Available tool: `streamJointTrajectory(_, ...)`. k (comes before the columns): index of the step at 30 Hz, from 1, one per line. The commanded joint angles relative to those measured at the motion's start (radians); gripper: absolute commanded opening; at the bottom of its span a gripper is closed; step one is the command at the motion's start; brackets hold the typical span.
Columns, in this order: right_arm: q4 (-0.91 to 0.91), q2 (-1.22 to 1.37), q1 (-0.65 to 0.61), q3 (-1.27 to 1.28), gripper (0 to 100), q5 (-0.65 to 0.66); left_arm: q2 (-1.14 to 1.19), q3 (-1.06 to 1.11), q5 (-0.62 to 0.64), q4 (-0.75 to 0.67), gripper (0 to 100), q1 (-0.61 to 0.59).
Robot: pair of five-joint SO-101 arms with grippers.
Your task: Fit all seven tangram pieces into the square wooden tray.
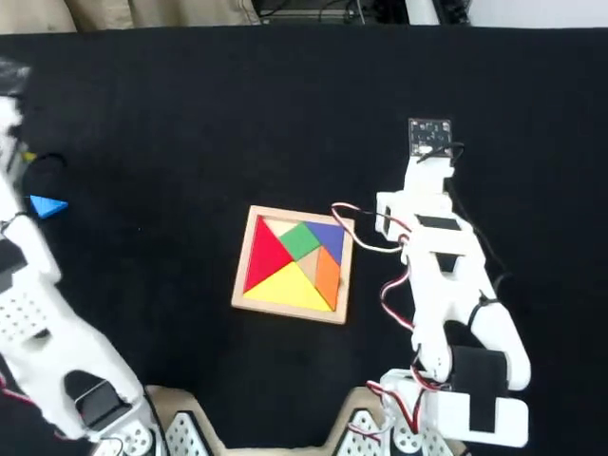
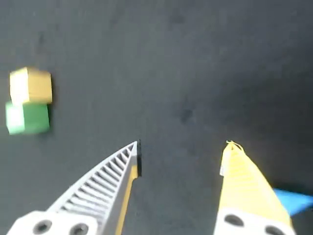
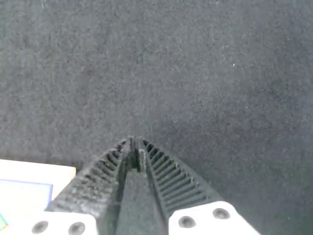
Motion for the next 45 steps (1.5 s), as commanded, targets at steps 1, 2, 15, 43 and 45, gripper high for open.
streamJointTrajectory(1, -0.028, 0.002, -0.015, -0.056, 1.1, 0.005, 0.084, -0.107, 0.025, 0.003, 27, -0.064)
streamJointTrajectory(2, -0.043, 0.002, -0.015, -0.051, 1.1, 0.005, 0.106, -0.101, 0.025, 0.031, 27, -0.07)
streamJointTrajectory(15, -0.058, 0.002, -0.017, -0.038, 1.1, 0.005, 0.14, -0.07, 0.129, 0.258, 27, 0.068)
streamJointTrajectory(43, -0.055, -0.001, -0.014, -0.041, 1.1, 0.005, -0.195, -0.005, 0.117, 0.859, 21, 0.529)
streamJointTrajectory(45, -0.054, -0.001, -0.012, -0.041, 1.1, 0.005, -0.279, -0.022, 0.032, 0.868, 21, 0.516)
